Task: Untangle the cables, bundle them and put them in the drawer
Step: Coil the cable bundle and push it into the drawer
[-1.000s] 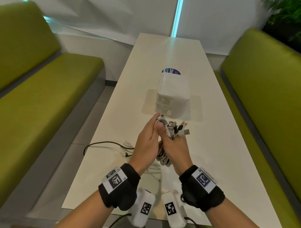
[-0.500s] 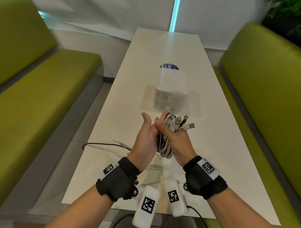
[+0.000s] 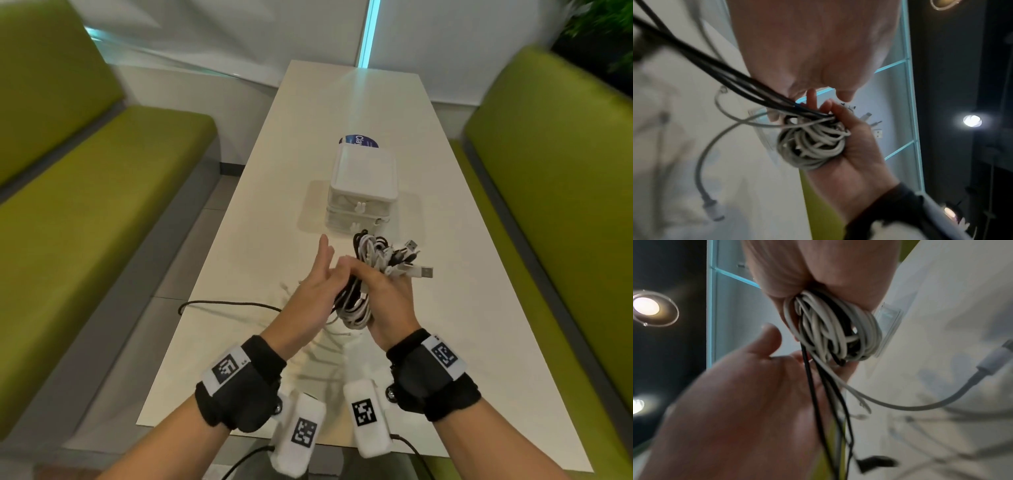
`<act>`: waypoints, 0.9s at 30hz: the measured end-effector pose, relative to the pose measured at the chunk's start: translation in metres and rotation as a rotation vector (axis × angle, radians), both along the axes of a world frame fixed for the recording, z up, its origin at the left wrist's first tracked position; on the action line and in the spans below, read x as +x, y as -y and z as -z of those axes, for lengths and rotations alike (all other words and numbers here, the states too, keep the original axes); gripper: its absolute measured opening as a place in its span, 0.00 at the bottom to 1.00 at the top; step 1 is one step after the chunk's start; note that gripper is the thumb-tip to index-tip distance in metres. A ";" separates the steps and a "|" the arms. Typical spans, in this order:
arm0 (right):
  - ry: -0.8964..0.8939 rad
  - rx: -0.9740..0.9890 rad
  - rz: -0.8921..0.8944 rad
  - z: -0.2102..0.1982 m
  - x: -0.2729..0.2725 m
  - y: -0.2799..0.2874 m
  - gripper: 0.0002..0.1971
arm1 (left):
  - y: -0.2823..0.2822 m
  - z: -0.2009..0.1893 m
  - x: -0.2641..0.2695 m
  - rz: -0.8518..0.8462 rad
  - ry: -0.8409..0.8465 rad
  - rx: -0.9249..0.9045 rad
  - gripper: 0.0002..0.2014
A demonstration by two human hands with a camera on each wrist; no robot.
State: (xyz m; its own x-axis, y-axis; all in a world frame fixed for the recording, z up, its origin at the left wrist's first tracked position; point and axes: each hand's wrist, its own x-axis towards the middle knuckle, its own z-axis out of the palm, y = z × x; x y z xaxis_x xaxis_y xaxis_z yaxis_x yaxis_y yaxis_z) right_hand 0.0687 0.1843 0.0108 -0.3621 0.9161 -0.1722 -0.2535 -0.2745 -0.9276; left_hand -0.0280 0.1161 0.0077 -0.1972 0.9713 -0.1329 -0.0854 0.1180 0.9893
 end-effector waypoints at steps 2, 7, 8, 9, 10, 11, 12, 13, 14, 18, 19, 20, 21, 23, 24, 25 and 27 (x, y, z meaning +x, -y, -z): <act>-0.062 -0.041 0.014 -0.006 0.000 -0.004 0.09 | 0.004 0.003 0.000 0.052 -0.151 -0.033 0.39; -0.174 -0.091 -0.032 -0.021 0.001 -0.010 0.12 | 0.017 0.005 0.002 0.141 -0.202 0.020 0.23; -0.185 -0.098 -0.036 -0.022 0.003 -0.011 0.12 | 0.018 0.008 -0.004 0.166 -0.234 0.011 0.23; -0.191 -0.095 -0.045 -0.022 0.005 -0.012 0.12 | 0.018 0.008 -0.010 0.197 -0.275 -0.004 0.24; -0.191 -0.092 -0.053 -0.021 0.006 -0.012 0.12 | 0.018 0.009 -0.017 0.231 -0.324 -0.023 0.26; -0.186 -0.086 -0.058 -0.020 0.008 -0.013 0.12 | 0.018 0.007 -0.022 0.268 -0.381 -0.040 0.28; -0.177 -0.077 -0.063 -0.018 0.009 -0.013 0.13 | 0.017 0.006 -0.028 0.298 -0.447 -0.051 0.27; -0.162 -0.067 -0.068 -0.018 0.009 -0.013 0.14 | 0.016 0.003 -0.032 0.325 -0.508 -0.059 0.26; -0.147 -0.054 -0.075 -0.017 0.009 -0.012 0.15 | 0.015 0.002 -0.036 0.347 -0.550 -0.068 0.24; -0.071 0.030 -0.088 -0.016 0.013 -0.011 0.16 | 0.016 0.002 -0.044 0.430 -0.709 -0.090 0.21; -0.055 0.051 -0.093 -0.016 0.015 -0.012 0.16 | 0.017 0.001 -0.044 0.447 -0.730 -0.093 0.21; -0.043 0.067 -0.097 -0.016 0.017 -0.012 0.16 | 0.018 0.002 -0.044 0.464 -0.732 -0.093 0.21; -0.032 0.084 -0.101 -0.015 0.020 -0.013 0.16 | 0.019 0.002 -0.044 0.473 -0.722 -0.094 0.21; 0.003 0.136 -0.106 -0.014 0.026 -0.016 0.15 | 0.019 0.001 -0.044 0.453 -0.677 -0.116 0.20; 0.033 0.168 -0.104 -0.015 0.029 -0.018 0.15 | 0.019 0.001 -0.045 0.436 -0.652 -0.132 0.20; 0.065 0.201 -0.105 -0.014 0.031 -0.019 0.13 | 0.020 0.000 -0.046 0.435 -0.644 -0.149 0.19; 0.120 0.245 -0.099 -0.013 0.032 -0.019 0.12 | 0.019 -0.002 -0.051 0.498 -0.708 -0.183 0.16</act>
State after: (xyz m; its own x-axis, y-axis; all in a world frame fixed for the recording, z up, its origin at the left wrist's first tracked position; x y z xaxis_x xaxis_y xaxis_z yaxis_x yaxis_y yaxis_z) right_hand 0.1011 0.2030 0.0239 -0.4421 0.8969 0.0023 -0.1207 -0.0569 -0.9911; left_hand -0.0790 0.0968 0.0096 0.1484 0.9417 -0.3018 0.6436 0.1398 0.7525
